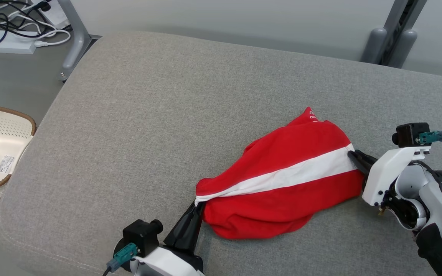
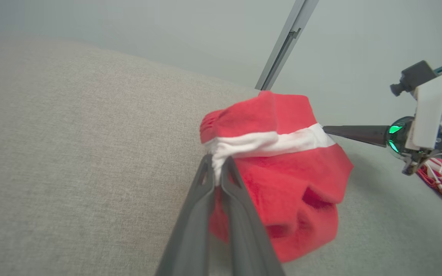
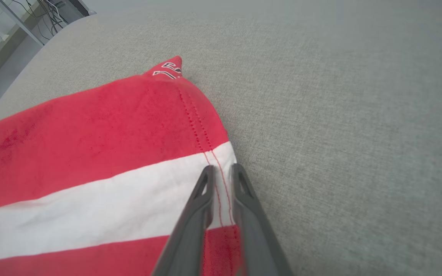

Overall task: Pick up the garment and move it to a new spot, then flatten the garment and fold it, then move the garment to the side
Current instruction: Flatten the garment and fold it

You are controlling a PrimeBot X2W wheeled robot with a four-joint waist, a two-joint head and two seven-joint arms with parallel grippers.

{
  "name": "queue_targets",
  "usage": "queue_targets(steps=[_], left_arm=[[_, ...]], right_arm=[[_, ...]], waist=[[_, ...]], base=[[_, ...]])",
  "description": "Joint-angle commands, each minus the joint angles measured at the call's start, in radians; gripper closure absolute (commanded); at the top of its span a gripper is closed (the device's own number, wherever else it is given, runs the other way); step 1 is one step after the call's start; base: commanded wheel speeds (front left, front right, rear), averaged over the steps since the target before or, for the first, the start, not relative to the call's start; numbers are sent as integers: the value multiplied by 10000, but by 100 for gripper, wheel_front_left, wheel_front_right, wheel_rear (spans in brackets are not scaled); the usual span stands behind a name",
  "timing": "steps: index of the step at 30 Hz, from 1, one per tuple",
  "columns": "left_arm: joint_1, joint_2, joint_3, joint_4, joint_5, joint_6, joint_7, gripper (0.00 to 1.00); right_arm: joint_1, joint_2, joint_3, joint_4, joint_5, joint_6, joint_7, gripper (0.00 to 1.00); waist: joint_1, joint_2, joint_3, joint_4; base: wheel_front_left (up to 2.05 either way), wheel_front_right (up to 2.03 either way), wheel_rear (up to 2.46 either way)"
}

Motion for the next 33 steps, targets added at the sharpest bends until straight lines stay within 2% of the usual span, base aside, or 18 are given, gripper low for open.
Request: queue_targets(steps=[1,5,11,19,25,29,33], left_arm=[[-235,40,94,27,-46,85,-35,100],[-217,40,217,46,-61,106,-35,100],[16,41,361,14,44,116,-35,100],[344,41,650,-60,211,160,-35,100],[682,43,910,-124,345,156,-35,100],[826,40,1088,-202,367,162,-35,100],[905,40,1188,-248,431,136,-35,100]], right_arm=[[-281,-248,446,75,521,2,-415,100],[-353,-535,735,-95,1027,2,-948,100],[-229,-797,885,-403,1114,2,-1726,100],[157,-1052,410,-947,67,2,-4080,100],[1045,-626,-1124,-1464,-1898,2,-4776,100],[2300,165,-2888,-2711,-3451,2,-4791,100],[3709,1069,-4080,-4059,-4791,2,-4795,100]], waist=[[0,0,-6,-14],[0,0,-193,-47],[0,0,-570,-143],[0,0,-1185,-576],[0,0,-1536,-1069],[0,0,-1664,-1387],[0,0,-1729,-1616]], base=[[0,0,0],[0,0,0],[0,0,0],[0,0,0],[0,0,0],[0,0,0],[0,0,0]])
